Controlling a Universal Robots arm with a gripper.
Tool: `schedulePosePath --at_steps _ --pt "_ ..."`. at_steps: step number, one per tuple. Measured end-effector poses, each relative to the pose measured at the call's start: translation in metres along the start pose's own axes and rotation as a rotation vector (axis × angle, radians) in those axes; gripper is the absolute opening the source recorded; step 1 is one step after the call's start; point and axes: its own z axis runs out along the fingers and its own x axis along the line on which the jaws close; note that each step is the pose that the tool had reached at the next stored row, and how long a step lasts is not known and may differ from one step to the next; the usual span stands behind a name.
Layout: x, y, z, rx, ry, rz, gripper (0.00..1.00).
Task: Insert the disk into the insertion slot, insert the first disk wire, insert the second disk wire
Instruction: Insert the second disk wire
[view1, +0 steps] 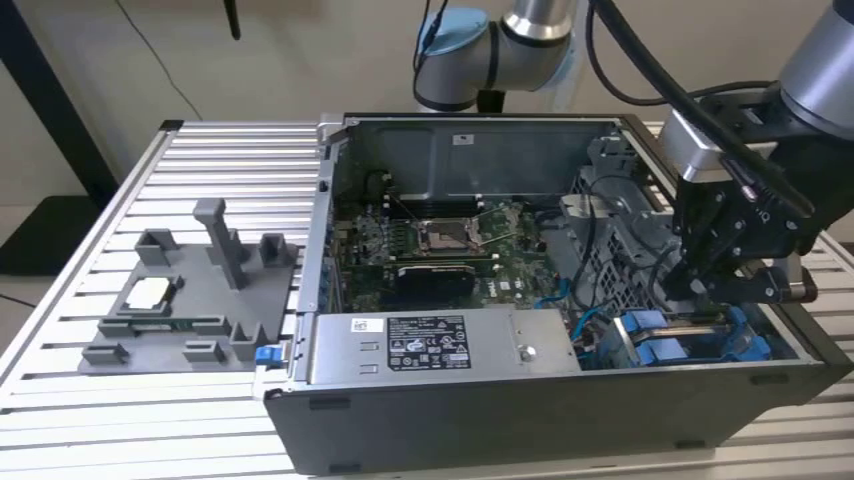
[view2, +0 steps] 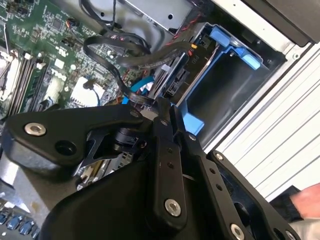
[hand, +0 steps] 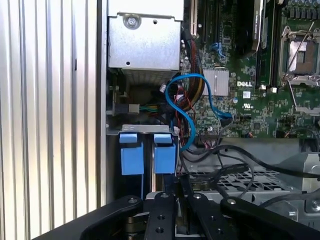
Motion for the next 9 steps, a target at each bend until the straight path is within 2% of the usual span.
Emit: schedulePosePath --at_steps 9 --pt "0.0014 -0.0117 0.0119 0.0 0.0019 0.0 0.16"
